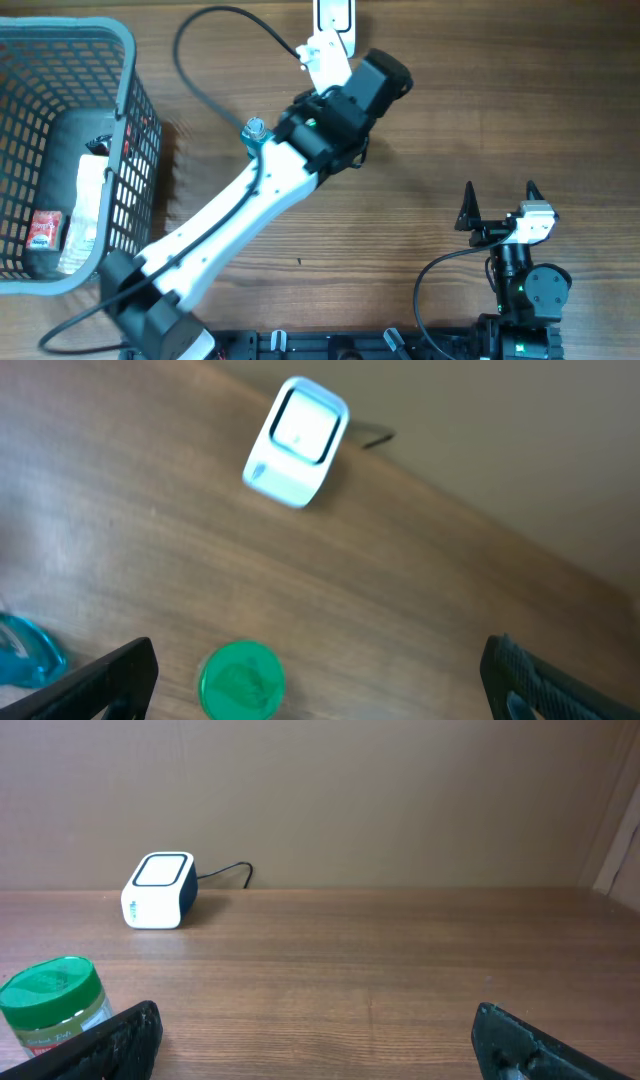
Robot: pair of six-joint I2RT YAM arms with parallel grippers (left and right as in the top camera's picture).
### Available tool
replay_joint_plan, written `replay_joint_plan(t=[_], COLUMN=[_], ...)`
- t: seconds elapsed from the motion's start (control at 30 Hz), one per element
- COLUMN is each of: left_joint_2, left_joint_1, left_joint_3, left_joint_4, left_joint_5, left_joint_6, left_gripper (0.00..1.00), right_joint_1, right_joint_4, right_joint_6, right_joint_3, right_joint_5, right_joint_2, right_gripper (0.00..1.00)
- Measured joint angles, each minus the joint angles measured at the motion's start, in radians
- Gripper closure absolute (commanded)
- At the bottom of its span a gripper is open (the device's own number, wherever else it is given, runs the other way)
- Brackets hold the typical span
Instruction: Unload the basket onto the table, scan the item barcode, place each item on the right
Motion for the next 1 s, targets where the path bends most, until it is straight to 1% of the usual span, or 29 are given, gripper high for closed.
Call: replay_joint_plan(t=[0.1, 0.17, 0.2, 0.27, 0.33, 0.4, 0.43, 0.5, 0.53, 0.57, 0.6, 0.63, 0.67, 0.73, 0.83, 0.87, 1.0], left_joint_2=[-0.027, -0.026, -0.025, -0.025, -0.028, -0.047, -0.060, -0.122, -0.166, -0.230, -0.274, -0.324, -0.370, -0.422, -0.406, -0.395, -0.352], left_joint_1=[0.000, 0.000, 0.000, 0.001, 0.010, 0.055, 0.080, 0.208, 0.298, 0.434, 0.523, 0.633, 0.745, 0.958, 1.170, 1.185, 1.229], left_joint_3=[0.001, 0.001, 0.001, 0.004, 0.020, 0.075, 0.102, 0.190, 0.233, 0.275, 0.292, 0.313, 0.320, 0.323, 0.287, 0.270, 0.057], left_joint_4=[-0.002, -0.006, -0.006, -0.019, -0.080, -0.162, -0.186, -0.259, -0.295, -0.340, -0.370, -0.432, -0.521, -0.637, -0.667, -0.662, -0.566], left_joint_5=[0.009, 0.039, 0.061, 0.116, 0.143, 0.139, 0.136, 0.132, 0.126, 0.108, 0.093, 0.097, 0.111, 0.153, 0.232, 0.238, 0.213], left_joint_6=[0.056, 0.131, 0.183, 0.339, 0.465, 0.539, 0.550, 0.542, 0.523, 0.491, 0.468, 0.423, 0.375, 0.294, 0.224, 0.217, 0.192], left_gripper=[0.00, 0.00, 0.00, 0.00, 0.00, 0.00, 0.00, 0.00, 0.00, 0.00, 0.00, 0.00, 0.00, 0.00, 0.00, 0.00, 0.00], right_joint_1=[0.000, 0.000, 0.000, 0.000, 0.000, 0.000, 0.000, 0.000, 0.000, 0.000, 0.000, 0.000, 0.001, 0.001, 0.001, 0.001, 0.001], right_joint_4=[0.000, 0.000, 0.000, 0.000, 0.000, 0.000, 0.000, 0.000, 0.000, 0.000, 0.000, 0.000, 0.000, 0.000, 0.000, 0.000, 0.000], right_joint_6=[0.000, 0.000, 0.000, 0.000, 0.000, 0.000, 0.000, 0.000, 0.000, 0.000, 0.000, 0.000, 0.000, 0.000, 0.000, 0.000, 0.000], right_joint_3=[0.000, 0.000, 0.000, 0.000, 0.000, 0.000, 0.000, 0.000, 0.000, 0.000, 0.000, 0.000, 0.000, 0.000, 0.000, 0.000, 0.000], right_joint_5=[0.000, 0.000, 0.000, 0.000, 0.000, 0.000, 0.000, 0.000, 0.000, 0.000, 0.000, 0.000, 0.000, 0.000, 0.000, 0.000, 0.000], right_joint_2=[0.000, 0.000, 0.000, 0.000, 0.000, 0.000, 0.000, 0.000, 0.000, 0.000, 0.000, 0.000, 0.000, 0.000, 0.000, 0.000, 0.000], right_gripper=[0.00, 0.00, 0.00, 0.00, 0.00, 0.00, 0.00, 0.00, 0.00, 0.00, 0.00, 0.00, 0.00, 0.00, 0.00, 0.00, 0.00])
